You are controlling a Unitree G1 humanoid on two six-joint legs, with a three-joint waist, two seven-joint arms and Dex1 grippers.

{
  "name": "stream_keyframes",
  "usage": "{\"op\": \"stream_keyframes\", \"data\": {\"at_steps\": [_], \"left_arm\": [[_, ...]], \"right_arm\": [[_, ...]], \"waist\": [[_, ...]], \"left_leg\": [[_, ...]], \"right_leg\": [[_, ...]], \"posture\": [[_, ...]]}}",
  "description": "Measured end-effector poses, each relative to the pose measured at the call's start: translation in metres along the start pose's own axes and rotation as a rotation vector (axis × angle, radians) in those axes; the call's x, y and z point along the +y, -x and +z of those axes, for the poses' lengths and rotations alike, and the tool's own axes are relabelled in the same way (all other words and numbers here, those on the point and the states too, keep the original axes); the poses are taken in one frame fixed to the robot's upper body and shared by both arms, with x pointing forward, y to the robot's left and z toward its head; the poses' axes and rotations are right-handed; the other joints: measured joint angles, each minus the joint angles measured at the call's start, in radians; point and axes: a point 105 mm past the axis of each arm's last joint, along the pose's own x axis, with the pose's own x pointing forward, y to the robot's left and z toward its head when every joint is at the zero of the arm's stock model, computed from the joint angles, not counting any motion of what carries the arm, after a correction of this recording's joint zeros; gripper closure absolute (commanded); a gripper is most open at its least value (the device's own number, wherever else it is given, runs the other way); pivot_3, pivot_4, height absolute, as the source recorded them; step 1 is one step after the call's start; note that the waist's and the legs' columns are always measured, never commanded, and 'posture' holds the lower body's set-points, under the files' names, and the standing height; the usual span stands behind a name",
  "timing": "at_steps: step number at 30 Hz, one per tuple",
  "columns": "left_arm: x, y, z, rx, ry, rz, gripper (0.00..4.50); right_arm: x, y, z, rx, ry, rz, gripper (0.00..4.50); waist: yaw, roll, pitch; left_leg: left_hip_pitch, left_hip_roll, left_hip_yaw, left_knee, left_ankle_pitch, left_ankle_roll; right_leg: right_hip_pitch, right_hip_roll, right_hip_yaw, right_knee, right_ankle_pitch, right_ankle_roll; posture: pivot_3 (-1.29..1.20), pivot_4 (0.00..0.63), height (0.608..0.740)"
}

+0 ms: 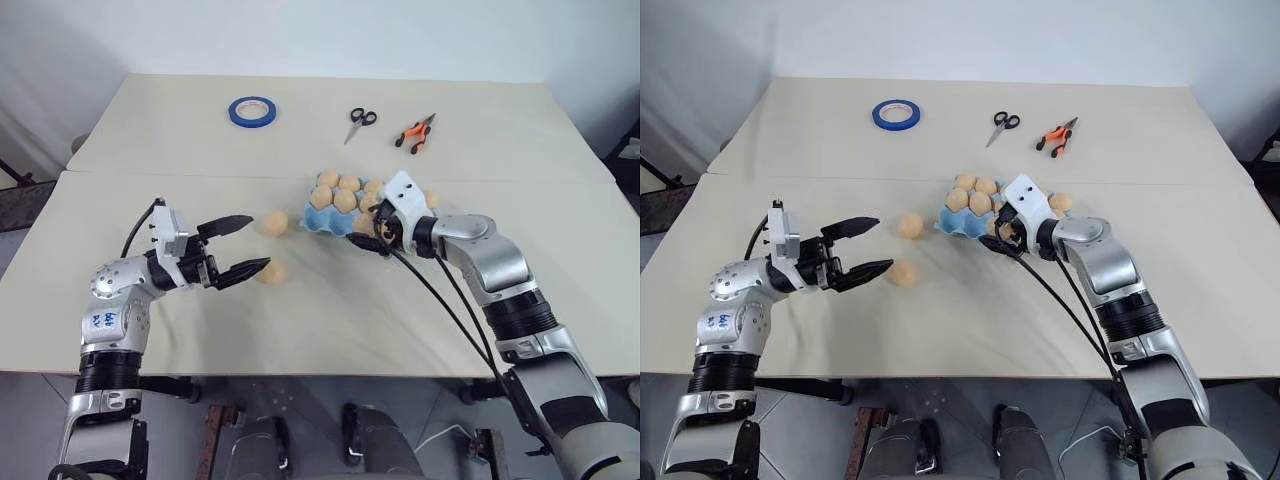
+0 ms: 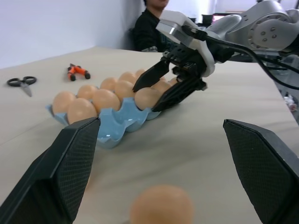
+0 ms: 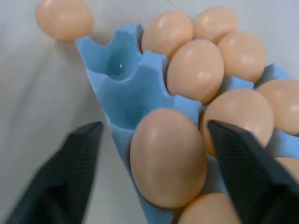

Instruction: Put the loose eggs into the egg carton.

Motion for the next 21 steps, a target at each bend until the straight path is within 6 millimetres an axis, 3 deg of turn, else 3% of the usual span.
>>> {"op": "stream_keyframes", "data": {"at_steps": [6,10,21], "left_arm": [[0.000,0.003,-0.001,0.011,0.010,0.034,0.00],[0.004,0.005,0.004,0.013,0.001,0.089,0.00],[0.008,0.042,-0.002,0.081,0.021,0.375,0.00]], "right_arm": [[-0.005,0.015,0.009,-0.005,0.025,0.004,0.05],[-0.005,0.038,0.022,-0.079,-0.006,0.031,0.05],[0.026,0.117,-0.024,-0.237,-0.110,0.226,0.05]], "waist": [[-0.001,0.000,0.000],[0.001,0.000,0.000],[0.005,0.000,0.000]], "left_leg": [[0.000,0.000,0.000,-0.001,0.000,0.000],[0.000,0.001,-0.001,-0.002,-0.001,-0.001],[0.002,0.001,-0.001,-0.002,-0.004,-0.003]], "right_leg": [[0.000,-0.001,0.000,-0.001,0.000,0.000],[0.000,0.000,-0.001,-0.001,0.000,0.000],[0.003,0.000,-0.002,-0.004,0.000,0.000]], "posture": [[0.00,0.150,0.740],[0.00,0.150,0.740],[0.00,0.150,0.740]]}}
